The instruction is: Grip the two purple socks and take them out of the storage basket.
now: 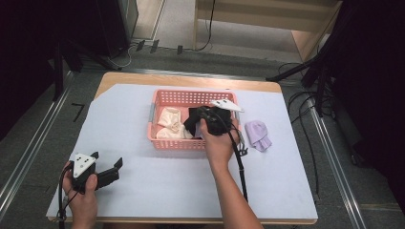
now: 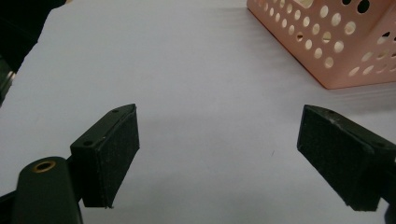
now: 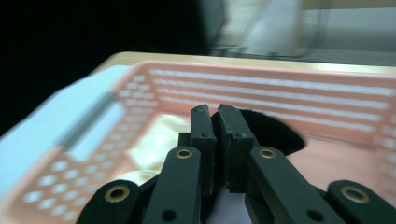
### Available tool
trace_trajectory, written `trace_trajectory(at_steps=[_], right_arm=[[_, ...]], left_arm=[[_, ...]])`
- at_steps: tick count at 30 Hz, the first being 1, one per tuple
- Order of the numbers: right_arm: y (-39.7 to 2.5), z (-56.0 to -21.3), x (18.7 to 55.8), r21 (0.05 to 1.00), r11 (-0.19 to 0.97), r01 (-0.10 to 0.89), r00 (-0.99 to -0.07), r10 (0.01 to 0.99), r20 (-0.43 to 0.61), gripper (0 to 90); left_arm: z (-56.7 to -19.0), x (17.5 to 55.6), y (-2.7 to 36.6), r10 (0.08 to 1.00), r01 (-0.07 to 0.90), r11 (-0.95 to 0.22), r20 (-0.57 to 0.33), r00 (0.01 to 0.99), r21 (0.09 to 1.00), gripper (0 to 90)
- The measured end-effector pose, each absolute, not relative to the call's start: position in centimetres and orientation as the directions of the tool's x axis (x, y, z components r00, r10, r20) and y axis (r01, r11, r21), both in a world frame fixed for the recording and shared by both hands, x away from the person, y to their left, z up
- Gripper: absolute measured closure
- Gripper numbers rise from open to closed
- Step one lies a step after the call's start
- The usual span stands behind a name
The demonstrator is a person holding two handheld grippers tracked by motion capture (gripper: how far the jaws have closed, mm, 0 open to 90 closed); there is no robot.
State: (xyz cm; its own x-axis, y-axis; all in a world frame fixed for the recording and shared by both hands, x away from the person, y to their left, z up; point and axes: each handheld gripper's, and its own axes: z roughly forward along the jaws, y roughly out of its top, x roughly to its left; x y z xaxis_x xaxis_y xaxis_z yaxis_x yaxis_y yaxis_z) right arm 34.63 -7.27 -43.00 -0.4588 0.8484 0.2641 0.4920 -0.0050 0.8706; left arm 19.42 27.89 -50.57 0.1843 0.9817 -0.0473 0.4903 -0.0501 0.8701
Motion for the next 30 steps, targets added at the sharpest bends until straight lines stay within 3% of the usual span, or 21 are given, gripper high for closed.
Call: trace_trajectory(at_steps=[3,6,12,17,21,25,30], right_arm=[[-5.9,-43.4,35.5,0.835,0.015,0.550,-0.541,0.768,0.343,69.4],[-6.2,-43.5,35.7,0.838,0.016,0.545,-0.489,0.818,0.303,56.7],[-8.6,-44.5,36.0,0.787,-0.021,0.617,-0.336,0.897,0.287,58.8],[-9.2,-45.8,36.4,0.720,0.017,0.694,-0.277,0.929,0.245,60.2],[-9.0,-46.2,36.6,0.681,0.034,0.732,-0.271,0.931,0.245,61.6],[-9.0,-47.3,37.3,0.608,0.024,0.794,-0.265,0.913,0.310,56.1],[-9.2,-48.0,37.8,0.551,-0.010,0.834,-0.241,0.892,0.382,67.7]], left_arm=[[-50.6,19.4,27.9,0.981,0.488,-0.046,-0.052,0.185,0.872,13.7],[-50.6,19.4,28.0,0.981,0.488,-0.042,-0.055,0.184,0.872,13.7],[-50.6,19.4,27.9,0.981,0.488,-0.044,-0.054,0.185,0.872,13.7],[-50.6,19.4,27.9,0.982,0.489,-0.046,-0.051,0.184,0.871,13.7],[-50.6,19.4,27.9,0.982,0.491,-0.048,-0.049,0.183,0.870,13.7],[-50.6,19.4,27.9,0.982,0.489,-0.045,-0.052,0.183,0.871,13.7],[-50.6,19.4,27.9,0.981,0.491,-0.045,-0.053,0.185,0.870,13.7]])
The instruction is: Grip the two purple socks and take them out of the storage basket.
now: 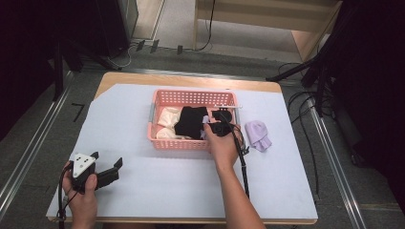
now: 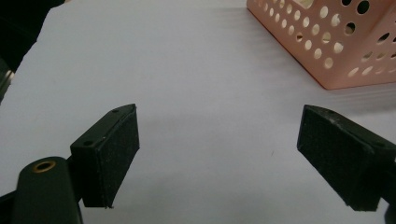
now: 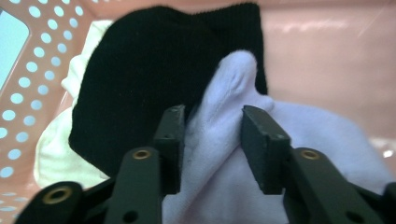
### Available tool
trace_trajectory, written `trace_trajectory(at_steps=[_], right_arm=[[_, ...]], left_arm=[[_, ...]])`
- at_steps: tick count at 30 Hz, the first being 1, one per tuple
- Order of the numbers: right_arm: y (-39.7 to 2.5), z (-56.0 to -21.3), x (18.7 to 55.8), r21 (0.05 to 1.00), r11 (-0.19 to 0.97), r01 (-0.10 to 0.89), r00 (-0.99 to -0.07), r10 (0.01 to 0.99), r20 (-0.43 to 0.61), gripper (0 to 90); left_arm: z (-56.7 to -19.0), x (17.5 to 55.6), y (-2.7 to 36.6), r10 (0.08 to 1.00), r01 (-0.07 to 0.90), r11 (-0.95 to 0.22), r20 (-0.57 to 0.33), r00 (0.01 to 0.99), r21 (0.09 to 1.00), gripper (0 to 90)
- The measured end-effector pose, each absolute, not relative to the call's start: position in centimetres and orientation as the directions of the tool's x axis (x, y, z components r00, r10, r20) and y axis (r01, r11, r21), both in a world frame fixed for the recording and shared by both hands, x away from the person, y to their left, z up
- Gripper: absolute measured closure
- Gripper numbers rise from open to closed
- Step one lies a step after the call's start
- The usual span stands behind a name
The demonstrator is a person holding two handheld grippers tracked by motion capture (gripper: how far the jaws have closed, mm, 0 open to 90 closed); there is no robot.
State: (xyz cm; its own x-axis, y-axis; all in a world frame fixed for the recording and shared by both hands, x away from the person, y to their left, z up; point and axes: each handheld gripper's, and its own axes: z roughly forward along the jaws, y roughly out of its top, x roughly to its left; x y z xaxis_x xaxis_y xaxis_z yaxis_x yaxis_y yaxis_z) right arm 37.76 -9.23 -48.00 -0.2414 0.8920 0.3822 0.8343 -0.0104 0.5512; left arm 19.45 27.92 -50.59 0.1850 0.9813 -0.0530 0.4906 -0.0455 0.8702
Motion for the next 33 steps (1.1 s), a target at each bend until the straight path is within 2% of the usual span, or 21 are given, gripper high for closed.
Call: trace_trajectory(at_steps=[3,5,13,21,25,27,29,31,33], right_arm=[[-9.3,-48.1,37.7,0.552,-0.017,0.833,-0.242,0.888,0.392,82.5],[-9.6,-47.7,37.3,0.592,-0.035,0.805,-0.245,0.889,0.386,84.9],[-10.1,-45.2,35.7,0.724,-0.061,0.687,-0.263,0.908,0.326,85.5],[-7.9,-41.8,34.2,0.837,-0.058,0.544,-0.450,0.822,0.349,85.3],[-6.9,-40.2,33.6,0.874,-0.102,0.476,-0.541,0.750,0.382,85.1],[-7.0,-40.1,33.6,0.867,-0.111,0.485,-0.529,0.753,0.392,84.6],[-7.3,-40.9,34.3,0.850,-0.073,0.522,-0.485,0.794,0.367,83.8],[-7.8,-42.6,35.0,0.809,-0.052,0.586,-0.424,0.831,0.360,82.9],[-8.0,-43.8,35.3,0.791,-0.024,0.611,-0.408,0.847,0.341,80.6]], left_arm=[[-50.6,19.5,28.0,0.981,0.490,-0.047,-0.053,0.188,0.870,13.7],[-50.6,19.5,28.0,0.981,0.491,-0.044,-0.055,0.187,0.870,13.7],[-50.6,19.5,27.9,0.982,0.493,-0.047,-0.051,0.183,0.869,13.7],[-50.6,19.5,27.9,0.982,0.494,-0.049,-0.050,0.184,0.868,13.7],[-50.6,19.5,27.9,0.981,0.489,-0.045,-0.052,0.184,0.871,13.7],[-50.6,19.5,28.0,0.981,0.490,-0.046,-0.054,0.187,0.871,13.7],[-50.6,19.5,28.0,0.981,0.492,-0.046,-0.053,0.187,0.869,13.7],[-50.6,19.5,28.0,0.981,0.493,-0.043,-0.057,0.186,0.869,13.7],[-50.6,19.5,28.0,0.981,0.495,-0.042,-0.058,0.184,0.868,13.7]])
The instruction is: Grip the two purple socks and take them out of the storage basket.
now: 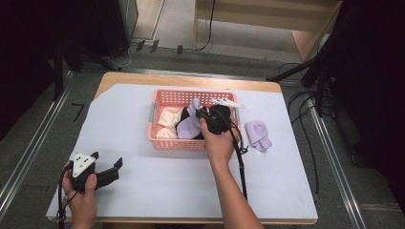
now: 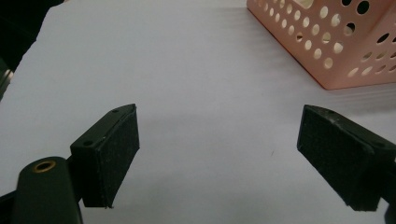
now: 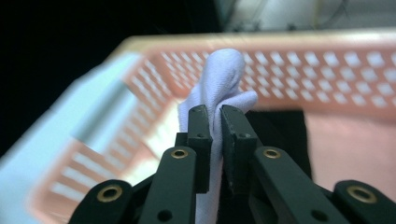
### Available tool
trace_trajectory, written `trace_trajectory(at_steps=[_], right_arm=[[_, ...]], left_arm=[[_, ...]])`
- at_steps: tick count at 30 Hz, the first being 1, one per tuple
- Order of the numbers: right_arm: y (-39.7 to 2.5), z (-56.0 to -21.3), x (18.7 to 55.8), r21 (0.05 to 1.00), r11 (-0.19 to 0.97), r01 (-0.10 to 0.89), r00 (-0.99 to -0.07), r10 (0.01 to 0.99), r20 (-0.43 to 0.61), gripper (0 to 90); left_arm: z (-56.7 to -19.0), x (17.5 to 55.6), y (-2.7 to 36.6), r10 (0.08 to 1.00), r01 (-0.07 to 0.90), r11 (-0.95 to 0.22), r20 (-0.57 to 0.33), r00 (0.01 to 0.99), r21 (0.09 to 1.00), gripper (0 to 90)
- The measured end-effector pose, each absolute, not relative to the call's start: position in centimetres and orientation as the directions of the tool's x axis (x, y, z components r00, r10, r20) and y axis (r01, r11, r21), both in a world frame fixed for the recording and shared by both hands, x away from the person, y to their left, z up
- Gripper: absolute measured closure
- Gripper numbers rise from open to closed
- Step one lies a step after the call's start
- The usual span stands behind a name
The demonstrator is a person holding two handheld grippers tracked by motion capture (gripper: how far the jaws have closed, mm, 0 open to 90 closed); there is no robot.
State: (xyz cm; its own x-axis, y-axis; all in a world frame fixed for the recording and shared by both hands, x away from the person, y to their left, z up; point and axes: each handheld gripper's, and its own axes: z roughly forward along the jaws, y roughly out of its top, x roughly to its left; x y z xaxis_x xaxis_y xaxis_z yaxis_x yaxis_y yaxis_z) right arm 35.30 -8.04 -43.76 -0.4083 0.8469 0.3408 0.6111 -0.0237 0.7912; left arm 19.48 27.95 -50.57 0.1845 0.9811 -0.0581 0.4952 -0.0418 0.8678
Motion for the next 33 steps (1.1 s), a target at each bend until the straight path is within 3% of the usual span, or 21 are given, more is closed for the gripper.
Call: trace_trajectory(at_steps=[5,10,12,17,22,33], right_arm=[[-7.0,-45.7,35.7,0.735,0.069,0.674,-0.424,0.852,0.309,65.1],[-5.6,-46.5,35.8,0.720,0.104,0.687,-0.426,0.860,0.282,41.3],[-5.2,-46.6,35.7,0.704,0.085,0.705,-0.416,0.854,0.312,30.5],[-4.3,-46.4,35.8,0.682,0.056,0.729,-0.385,0.858,0.341,14.4],[-3.1,-46.9,36.2,0.644,0.088,0.760,-0.344,0.896,0.283,11.7],[-3.4,-47.3,36.8,0.570,0.034,0.821,-0.304,0.871,0.386,16.4]], left_arm=[[-50.6,19.5,27.9,0.982,0.497,-0.044,-0.055,0.183,0.867,13.7],[-50.6,19.5,27.9,0.982,0.498,-0.047,-0.052,0.183,0.866,13.7],[-50.6,19.5,27.9,0.982,0.497,-0.046,-0.053,0.183,0.866,13.7],[-50.6,19.5,27.9,0.982,0.496,-0.044,-0.055,0.183,0.867,13.7],[-50.6,19.5,27.9,0.982,0.497,-0.043,-0.056,0.183,0.867,13.7],[-50.6,19.5,27.9,0.981,0.498,-0.043,-0.057,0.183,0.866,13.7]])
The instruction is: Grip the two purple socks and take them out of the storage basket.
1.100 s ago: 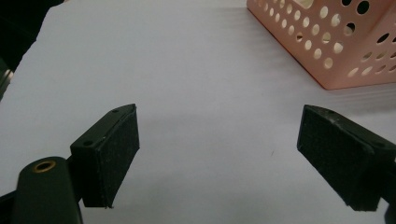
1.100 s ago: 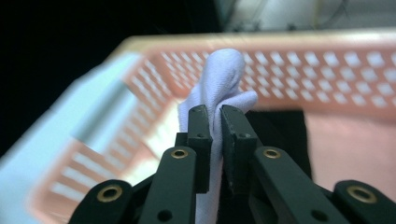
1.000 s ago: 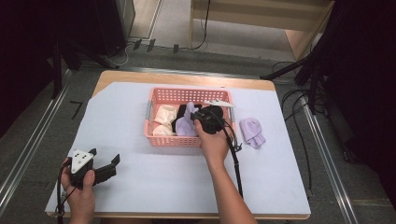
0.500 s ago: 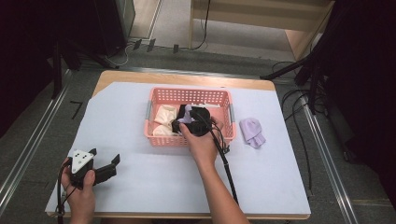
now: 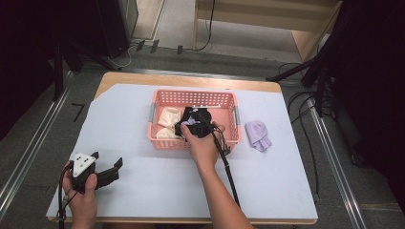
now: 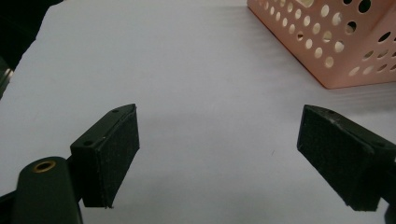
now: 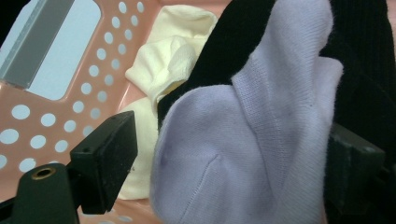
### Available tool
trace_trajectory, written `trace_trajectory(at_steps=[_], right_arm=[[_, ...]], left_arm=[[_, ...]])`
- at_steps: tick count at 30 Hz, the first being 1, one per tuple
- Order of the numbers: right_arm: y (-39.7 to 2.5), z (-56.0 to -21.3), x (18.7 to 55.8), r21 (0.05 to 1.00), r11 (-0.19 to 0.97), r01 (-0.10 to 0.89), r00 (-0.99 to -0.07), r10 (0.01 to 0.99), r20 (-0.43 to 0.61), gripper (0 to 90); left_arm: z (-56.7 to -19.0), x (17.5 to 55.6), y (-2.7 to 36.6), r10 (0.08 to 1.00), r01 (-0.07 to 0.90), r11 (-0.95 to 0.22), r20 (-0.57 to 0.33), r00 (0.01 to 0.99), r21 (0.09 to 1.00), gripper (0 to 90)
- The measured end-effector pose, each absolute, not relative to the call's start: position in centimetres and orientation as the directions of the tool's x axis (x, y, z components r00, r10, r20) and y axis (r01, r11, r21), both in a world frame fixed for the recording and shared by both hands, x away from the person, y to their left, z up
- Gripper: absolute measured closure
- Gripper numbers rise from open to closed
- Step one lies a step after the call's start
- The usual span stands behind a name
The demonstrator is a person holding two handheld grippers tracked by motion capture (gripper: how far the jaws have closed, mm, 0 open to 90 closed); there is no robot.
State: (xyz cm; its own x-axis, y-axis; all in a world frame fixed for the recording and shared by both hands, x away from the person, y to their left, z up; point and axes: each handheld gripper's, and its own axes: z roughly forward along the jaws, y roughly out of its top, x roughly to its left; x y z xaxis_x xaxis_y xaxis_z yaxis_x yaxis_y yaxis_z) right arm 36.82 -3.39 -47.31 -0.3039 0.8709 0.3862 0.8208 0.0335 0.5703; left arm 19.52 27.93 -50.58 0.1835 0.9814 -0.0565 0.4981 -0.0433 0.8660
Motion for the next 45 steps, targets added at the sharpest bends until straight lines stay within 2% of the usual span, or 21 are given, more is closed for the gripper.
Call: trace_trajectory(at_steps=[4,8,10,13,16,21,25,29,34,45], right_arm=[[-3.8,-47.1,36.9,0.556,0.020,0.831,-0.298,0.859,0.415,26.9],[-4.6,-47.0,37.2,0.542,-0.001,0.840,-0.287,0.848,0.445,45.6],[-4.7,-47.0,37.1,0.539,0.002,0.842,-0.280,0.856,0.434,61.6],[-4.9,-47.3,37.3,0.532,0.012,0.847,-0.286,0.853,0.436,73.0],[-5.0,-47.2,37.2,0.568,0.028,0.823,-0.315,0.854,0.414,82.5],[-5.3,-46.4,36.5,0.606,0.026,0.795,-0.329,0.858,0.395,84.0],[-5.8,-46.1,35.7,0.685,0.003,0.729,-0.353,0.858,0.372,84.1],[-6.5,-45.5,34.8,0.790,-0.015,0.613,-0.420,0.840,0.342,84.1],[-7.1,-44.8,33.9,0.907,0.004,0.422,-0.492,0.841,0.226,83.9],[-8.6,-43.9,33.3,0.971,-0.047,0.236,-0.546,0.820,0.172,83.9]], left_arm=[[-50.6,19.5,27.9,0.982,0.499,-0.044,-0.056,0.183,0.865,13.7],[-50.6,19.5,27.9,0.982,0.500,-0.044,-0.055,0.183,0.865,13.7],[-50.6,19.5,27.9,0.982,0.501,-0.046,-0.054,0.183,0.864,13.7],[-50.6,19.5,27.9,0.982,0.501,-0.045,-0.054,0.181,0.864,13.7],[-50.6,19.6,27.9,0.982,0.501,-0.044,-0.055,0.182,0.865,13.7],[-50.6,19.6,27.9,0.982,0.501,-0.043,-0.056,0.182,0.864,13.7],[-50.6,19.6,27.9,0.981,0.501,-0.042,-0.058,0.183,0.864,13.7],[-50.6,19.6,27.9,0.982,0.501,-0.044,-0.056,0.183,0.864,13.7],[-50.6,19.6,27.9,0.982,0.502,-0.047,-0.053,0.183,0.864,13.7],[-50.6,19.6,27.9,0.982,0.501,-0.046,-0.053,0.182,0.864,13.7]])
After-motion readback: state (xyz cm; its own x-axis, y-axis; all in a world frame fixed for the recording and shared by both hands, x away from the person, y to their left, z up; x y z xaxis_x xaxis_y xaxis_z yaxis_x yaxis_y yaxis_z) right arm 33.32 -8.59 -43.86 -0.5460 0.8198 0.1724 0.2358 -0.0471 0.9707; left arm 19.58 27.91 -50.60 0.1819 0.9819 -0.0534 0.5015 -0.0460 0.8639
